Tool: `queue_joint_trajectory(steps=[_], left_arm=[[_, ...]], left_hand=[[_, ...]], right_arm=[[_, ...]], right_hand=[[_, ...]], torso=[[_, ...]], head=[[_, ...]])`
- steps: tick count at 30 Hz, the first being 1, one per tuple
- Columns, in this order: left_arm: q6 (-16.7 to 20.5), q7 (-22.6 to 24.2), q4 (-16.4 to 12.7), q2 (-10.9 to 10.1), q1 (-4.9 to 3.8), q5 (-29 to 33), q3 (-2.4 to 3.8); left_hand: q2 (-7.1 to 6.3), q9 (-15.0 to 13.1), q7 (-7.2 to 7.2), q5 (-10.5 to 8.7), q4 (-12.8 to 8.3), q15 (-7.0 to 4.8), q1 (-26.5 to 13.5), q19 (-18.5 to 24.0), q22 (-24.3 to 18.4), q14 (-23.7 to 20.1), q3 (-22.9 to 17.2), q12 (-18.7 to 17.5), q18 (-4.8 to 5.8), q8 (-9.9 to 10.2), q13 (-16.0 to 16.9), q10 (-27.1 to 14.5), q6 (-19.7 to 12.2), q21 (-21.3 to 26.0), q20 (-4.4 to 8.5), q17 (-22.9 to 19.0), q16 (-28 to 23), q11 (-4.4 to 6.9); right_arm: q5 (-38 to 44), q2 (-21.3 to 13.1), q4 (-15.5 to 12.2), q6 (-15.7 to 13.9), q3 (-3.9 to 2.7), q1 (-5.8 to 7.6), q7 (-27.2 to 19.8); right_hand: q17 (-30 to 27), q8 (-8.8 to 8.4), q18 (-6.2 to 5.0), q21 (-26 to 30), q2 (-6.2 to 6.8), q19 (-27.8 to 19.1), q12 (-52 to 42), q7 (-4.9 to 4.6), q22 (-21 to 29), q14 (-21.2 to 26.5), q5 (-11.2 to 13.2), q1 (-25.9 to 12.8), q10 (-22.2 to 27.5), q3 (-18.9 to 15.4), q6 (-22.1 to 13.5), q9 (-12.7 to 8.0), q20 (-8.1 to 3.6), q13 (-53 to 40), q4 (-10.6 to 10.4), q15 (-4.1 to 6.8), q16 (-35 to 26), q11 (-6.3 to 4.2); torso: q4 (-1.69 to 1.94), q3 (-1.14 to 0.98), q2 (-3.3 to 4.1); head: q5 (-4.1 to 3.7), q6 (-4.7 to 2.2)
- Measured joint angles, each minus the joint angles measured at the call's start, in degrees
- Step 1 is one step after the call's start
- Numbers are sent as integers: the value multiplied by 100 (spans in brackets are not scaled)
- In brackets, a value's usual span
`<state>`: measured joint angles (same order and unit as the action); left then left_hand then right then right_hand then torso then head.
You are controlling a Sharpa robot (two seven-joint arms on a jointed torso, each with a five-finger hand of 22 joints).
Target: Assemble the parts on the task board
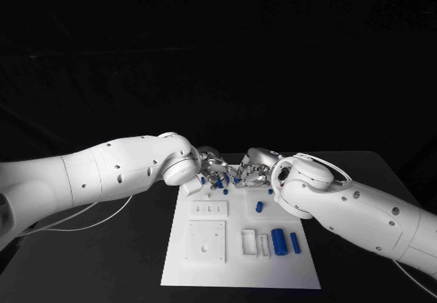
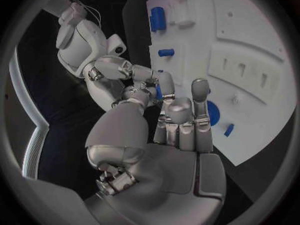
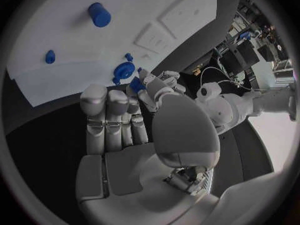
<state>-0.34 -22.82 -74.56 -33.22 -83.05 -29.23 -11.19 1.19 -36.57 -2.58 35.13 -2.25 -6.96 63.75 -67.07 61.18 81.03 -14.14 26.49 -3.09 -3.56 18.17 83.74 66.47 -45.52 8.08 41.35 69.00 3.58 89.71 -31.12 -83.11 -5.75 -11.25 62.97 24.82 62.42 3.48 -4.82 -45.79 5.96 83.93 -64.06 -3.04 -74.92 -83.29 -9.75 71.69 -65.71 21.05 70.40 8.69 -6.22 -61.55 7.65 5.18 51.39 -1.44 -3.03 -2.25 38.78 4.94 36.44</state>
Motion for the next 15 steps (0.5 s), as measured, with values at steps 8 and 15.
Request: queue_joint_trajectory(steps=[8,15], left_arm=[[34,7,24,1,0,39,-2],[59,10,26,-2,0,68,-4]], left_hand=[[-75,-209,-41,86,-25,-26,-75,-22,40,28,-33,-33,1,-21,-15,9,42,50,22,47,23,-9],[-106,-252,-51,31,-130,-31,-104,-55,63,34,-97,-48,1,-23,-23,30,53,73,30,73,41,10]], right_arm=[[-22,-1,28,-26,0,-2,-50],[-42,-10,42,-72,-2,-4,-95]], right_hand=[[-33,30,0,77,99,0,4,-93,0,0,43,-96,51,-8,-294,-144,0,73,-135,0,-47,31],[-43,30,0,77,152,0,4,-118,0,-20,43,-43,71,-17,-319,-231,0,113,-206,-20,-82,51]], torso=[[1,3,-2],[4,4,-1]], head=[[-3,-3],[-3,-7]])
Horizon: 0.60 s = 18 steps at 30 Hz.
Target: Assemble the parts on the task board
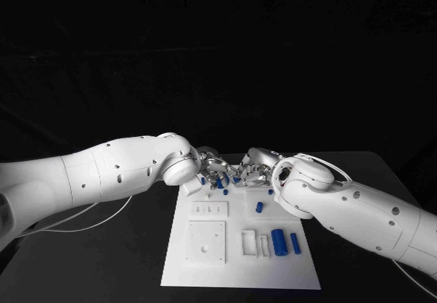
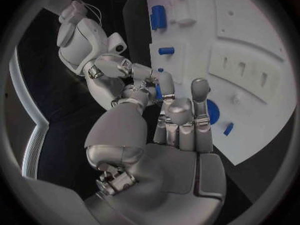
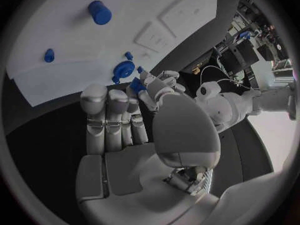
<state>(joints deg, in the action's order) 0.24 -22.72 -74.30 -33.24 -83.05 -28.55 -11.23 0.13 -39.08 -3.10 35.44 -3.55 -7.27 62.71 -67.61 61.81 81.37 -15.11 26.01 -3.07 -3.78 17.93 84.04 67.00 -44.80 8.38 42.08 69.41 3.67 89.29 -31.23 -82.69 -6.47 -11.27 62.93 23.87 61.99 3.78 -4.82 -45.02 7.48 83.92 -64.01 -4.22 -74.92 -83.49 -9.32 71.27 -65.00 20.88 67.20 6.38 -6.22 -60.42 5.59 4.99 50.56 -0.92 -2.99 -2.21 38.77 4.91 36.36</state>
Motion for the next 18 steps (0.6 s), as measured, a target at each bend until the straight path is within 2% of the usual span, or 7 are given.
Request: queue_joint_trajectory(steps=[4,6,10,14,16,18], left_arm=[[10,1,0,-4,0,10,-2],[14,1,0,-7,0,12,-3],[19,1,-6,-26,1,6,-10],[35,-3,-7,-62,1,-19,-13],[44,-5,-6,-73,1,-33,-14],[58,-6,-2,-85,1,-56,-14]], left_hand=[[-45,-46,-19,-3,-13,1,44,-29,15,1,-13,0,1,0,0,9,21,28,11,15,0,-8],[-63,-47,-19,-24,-14,1,59,-29,21,1,-14,0,1,0,0,10,22,54,11,24,0,-8],[-115,-73,-17,-24,-91,-18,37,-29,35,20,-91,0,1,0,-3,5,23,54,11,32,5,-4],[-129,-73,-17,-35,-108,-17,23,-30,43,21,-108,0,1,1,-5,-10,24,65,13,49,24,11],[-129,-73,-28,-45,-114,-17,22,-49,47,21,-114,0,5,2,-5,-10,35,75,32,54,24,11],[-129,-73,-37,-45,-114,-17,22,-49,54,21,-114,0,8,3,-5,-10,43,75,32,61,24,11]], right_arm=[[-20,-28,0,-38,-1,-1,-28],[-32,-55,-3,-72,-4,-4,-46],[-48,-128,-24,-151,-10,-18,-80],[-59,-240,-75,-226,-11,-41,-116],[-66,-288,-103,-246,-11,-51,-130],[-77,-371,-170,-269,-11,-70,-154]], right_hand=[[-86,0,0,162,72,0,142,-28,39,51,-1,-19,129,-70,-152,-52,0,129,-70,-51,-145,39],[-176,0,-1,317,112,10,214,-67,108,73,-74,-38,195,-157,-272,-85,53,223,-109,-72,-277,71],[-235,0,0,419,200,-1,223,-131,146,92,-252,19,265,-579,-459,-99,63,343,-207,-91,-314,129],[-281,0,2,527,226,11,267,-177,169,123,-375,45,367,-893,-642,-183,91,468,-285,-122,-366,153],[-307,0,-15,597,256,-3,276,-185,182,145,-377,75,429,-998,-656,-197,105,517,-315,-144,-384,167],[-388,0,-87,767,245,11,358,-200,230,183,-405,85,524,-1116,-734,-204,132,625,-349,-182,-487,176]], torso=[[1,3,0],[1,3,1],[1,3,0],[-1,3,-1],[-1,3,-2],[-3,2,-2]], head=[[2,4],[3,4],[11,4],[21,-1],[21,-2],[24,-2]])
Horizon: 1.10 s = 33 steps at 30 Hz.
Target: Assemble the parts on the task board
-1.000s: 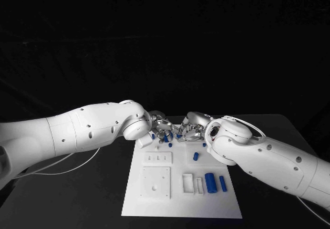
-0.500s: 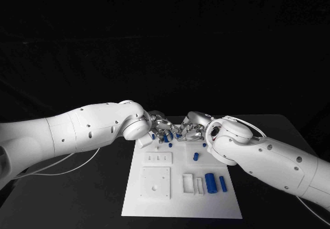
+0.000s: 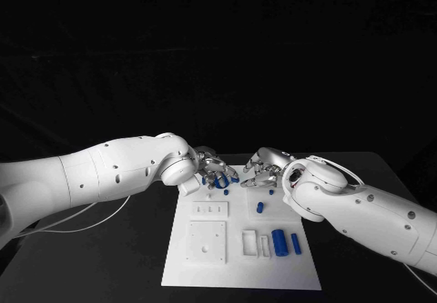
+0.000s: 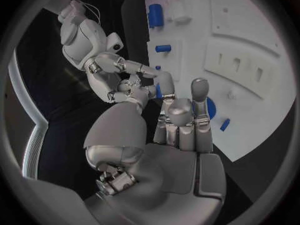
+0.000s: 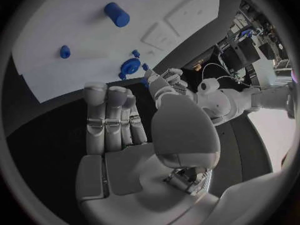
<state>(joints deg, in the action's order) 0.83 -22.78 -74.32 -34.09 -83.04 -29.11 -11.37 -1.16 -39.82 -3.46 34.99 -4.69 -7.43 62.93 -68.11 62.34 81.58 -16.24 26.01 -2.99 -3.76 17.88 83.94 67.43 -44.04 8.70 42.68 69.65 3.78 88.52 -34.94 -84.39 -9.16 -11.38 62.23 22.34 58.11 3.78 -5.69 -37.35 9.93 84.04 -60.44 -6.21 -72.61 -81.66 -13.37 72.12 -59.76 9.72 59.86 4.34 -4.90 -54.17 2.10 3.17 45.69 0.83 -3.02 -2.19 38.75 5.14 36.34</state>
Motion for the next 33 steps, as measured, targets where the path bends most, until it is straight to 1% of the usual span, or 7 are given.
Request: queue_joint_trajectory(steps=[10,14,18,22,26,31,33], left_arm=[[36,-10,-12,-126,1,-129,-16],[29,-30,-48,-210,1,-208,-28],[4,-64,-111,-293,1,-314,-39],[-3,-106,-230,-415,3,-440,-51],[28,-163,-380,-562,3,-595,-108],[103,-250,-586,-705,7,-812,-180],[144,-288,-683,-747,7,-936,-195]], left_hand=[[-19,-1,-1,-1,-1,9,24,-12,30,9,0,39,1,16,-8,0,2,14,-12,18,24,0],[-18,-2,-1,-2,-1,9,25,-21,41,9,-1,49,2,27,-16,0,1,23,-21,17,24,0],[-12,-4,0,24,-3,9,32,-20,43,9,-3,49,1,28,-19,0,1,23,-21,17,24,-1],[-11,-4,-12,25,-7,10,32,-20,71,9,-6,74,2,36,-25,1,12,46,-21,33,50,-1],[-11,-4,-12,25,-8,10,32,-20,81,9,-7,90,2,10,-25,8,13,46,-21,49,65,-9],[-12,-4,-12,24,-9,11,32,-20,108,9,-8,121,2,8,-31,9,13,46,-21,78,93,-10],[-12,-4,-13,23,-9,11,32,-20,116,10,-8,151,2,8,-31,10,13,46,-21,87,93,-10]], right_arm=[[-61,-571,-343,-45,-8,-113,-97],[-177,-787,-307,-202,-107,-149,-183],[-550,-902,-86,-550,-329,-157,-425],[-1185,-917,266,-947,-528,-109,-877],[-1873,-851,736,-1278,-610,-17,-1359],[-2478,-732,1172,-1560,-636,44,-1800],[-2687,-651,1382,-1654,-655,69,-1962]], right_hand=[[-161,0,-13,465,-36,0,81,-9,128,62,0,119,140,-1,-9,0,0,276,51,20,-99,-1],[-253,0,-12,831,-23,0,152,26,304,92,32,128,141,456,34,-8,0,438,136,11,-201,-2],[-362,0,-75,1238,-45,1,247,16,562,80,361,80,90,895,68,-21,0,627,169,44,-390,-56],[-383,0,-136,1407,-108,11,247,24,725,72,179,-23,90,965,112,-21,10,718,237,52,-491,-56],[-374,0,-136,1407,-252,11,247,25,834,59,-89,-72,89,689,113,-26,11,778,384,39,-530,-56],[-357,0,-135,1538,-287,11,247,25,967,58,-136,-94,89,616,113,-26,11,830,441,39,-590,-55],[-369,0,-134,1671,-287,11,247,25,1053,58,-323,-94,89,530,112,-26,11,856,457,39,-617,-55]], torso=[[-9,-5,-7],[-21,-10,-8],[-25,-12,-18],[-31,-13,-26],[-36,-16,-35],[-26,-20,-43],[-21,-20,-48]], head=[[49,27],[82,45],[94,82],[134,135],[168,210],[181,269],[183,298]])
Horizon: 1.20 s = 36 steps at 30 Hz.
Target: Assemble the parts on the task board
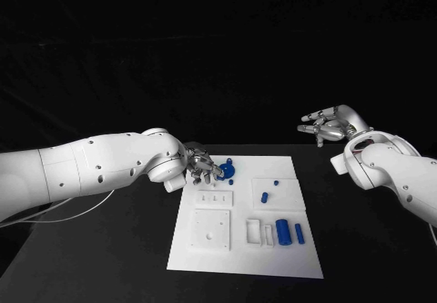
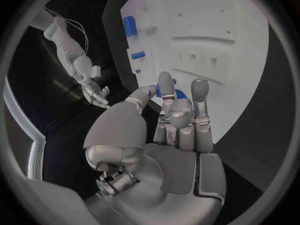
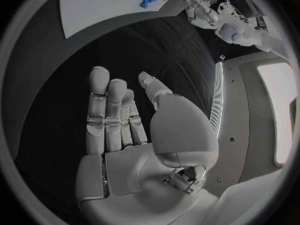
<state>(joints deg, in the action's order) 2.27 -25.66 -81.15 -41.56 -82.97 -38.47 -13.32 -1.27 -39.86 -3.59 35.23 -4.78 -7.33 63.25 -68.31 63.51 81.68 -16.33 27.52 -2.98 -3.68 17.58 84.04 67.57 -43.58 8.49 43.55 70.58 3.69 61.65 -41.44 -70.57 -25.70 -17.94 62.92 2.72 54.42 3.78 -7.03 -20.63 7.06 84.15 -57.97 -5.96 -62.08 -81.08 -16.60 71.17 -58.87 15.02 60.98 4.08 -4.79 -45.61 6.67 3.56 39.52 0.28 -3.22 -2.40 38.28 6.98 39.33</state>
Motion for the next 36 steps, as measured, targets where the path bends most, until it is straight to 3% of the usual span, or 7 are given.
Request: queue_joint_trajectory(steps=[4,6,8,11,23,36], left_arm=[[78,-71,-142,-39,0,-213,-19],[116,-108,-191,-44,2,-295,-25],[161,-147,-238,-47,12,-367,-33],[222,-194,-281,-47,54,-445,-47],[367,-306,-273,-19,206,-559,-66],[372,-363,-269,-48,301,-575,-66]], left_hand=[[0,0,0,-1,-1,0,0,0,9,0,-1,4,0,0,-5,1,0,21,0,7,21,-1],[0,0,0,-1,-1,1,0,-21,22,0,-1,21,0,0,-5,1,0,21,-21,21,24,-1],[0,0,0,-1,-2,9,-1,-21,34,8,-1,61,0,2,-5,6,1,21,-21,37,60,-6],[-1,-1,-11,-2,-2,10,-1,-21,45,9,-2,71,0,3,-5,10,11,21,-21,37,60,-10],[-31,-44,-9,-68,-34,11,-32,-20,78,9,-33,116,1,13,-26,10,31,84,-21,32,60,-9],[-77,-69,-6,-90,-87,20,-75,-61,106,18,-122,173,1,18,-42,5,35,110,-20,31,86,-5]], right_arm=[[-389,120,327,-150,-34,57,-265],[-551,164,441,-201,-40,74,-365],[-713,213,551,-250,-43,90,-460],[-893,267,643,-302,-48,108,-568],[-1204,344,706,-373,-51,125,-774],[-1288,376,685,-383,-51,128,-806]], right_hand=[[-200,0,1,400,-180,0,156,-8,360,0,-183,-37,0,-352,-9,0,0,233,163,0,-225,0],[-338,0,2,583,-196,-22,369,-33,531,102,-234,-46,-4,-404,-81,-18,26,435,207,-39,-390,3],[-752,0,-6,1006,-196,-19,1168,-65,1033,144,-249,-45,-282,-377,-215,-30,85,1153,274,-64,-887,49],[-976,0,-47,1315,-195,-19,1868,-100,1575,125,-277,-44,-539,-408,-269,-40,85,1807,306,-82,-1189,47],[-972,-1,-46,1076,-217,-21,2240,-102,2246,124,-277,-21,-710,-491,-270,-40,83,2289,323,-81,-1225,52],[-934,0,-43,846,-241,-22,2240,-101,2350,51,-305,-46,-740,-520,-269,-39,83,2320,321,-69,-1225,22]], torso=[[9,-1,-3],[12,-1,-3],[13,-1,-4],[7,1,-2],[-7,1,9],[-5,-7,10]], head=[[12,42],[21,59],[34,68],[52,87],[47,144],[64,244]])
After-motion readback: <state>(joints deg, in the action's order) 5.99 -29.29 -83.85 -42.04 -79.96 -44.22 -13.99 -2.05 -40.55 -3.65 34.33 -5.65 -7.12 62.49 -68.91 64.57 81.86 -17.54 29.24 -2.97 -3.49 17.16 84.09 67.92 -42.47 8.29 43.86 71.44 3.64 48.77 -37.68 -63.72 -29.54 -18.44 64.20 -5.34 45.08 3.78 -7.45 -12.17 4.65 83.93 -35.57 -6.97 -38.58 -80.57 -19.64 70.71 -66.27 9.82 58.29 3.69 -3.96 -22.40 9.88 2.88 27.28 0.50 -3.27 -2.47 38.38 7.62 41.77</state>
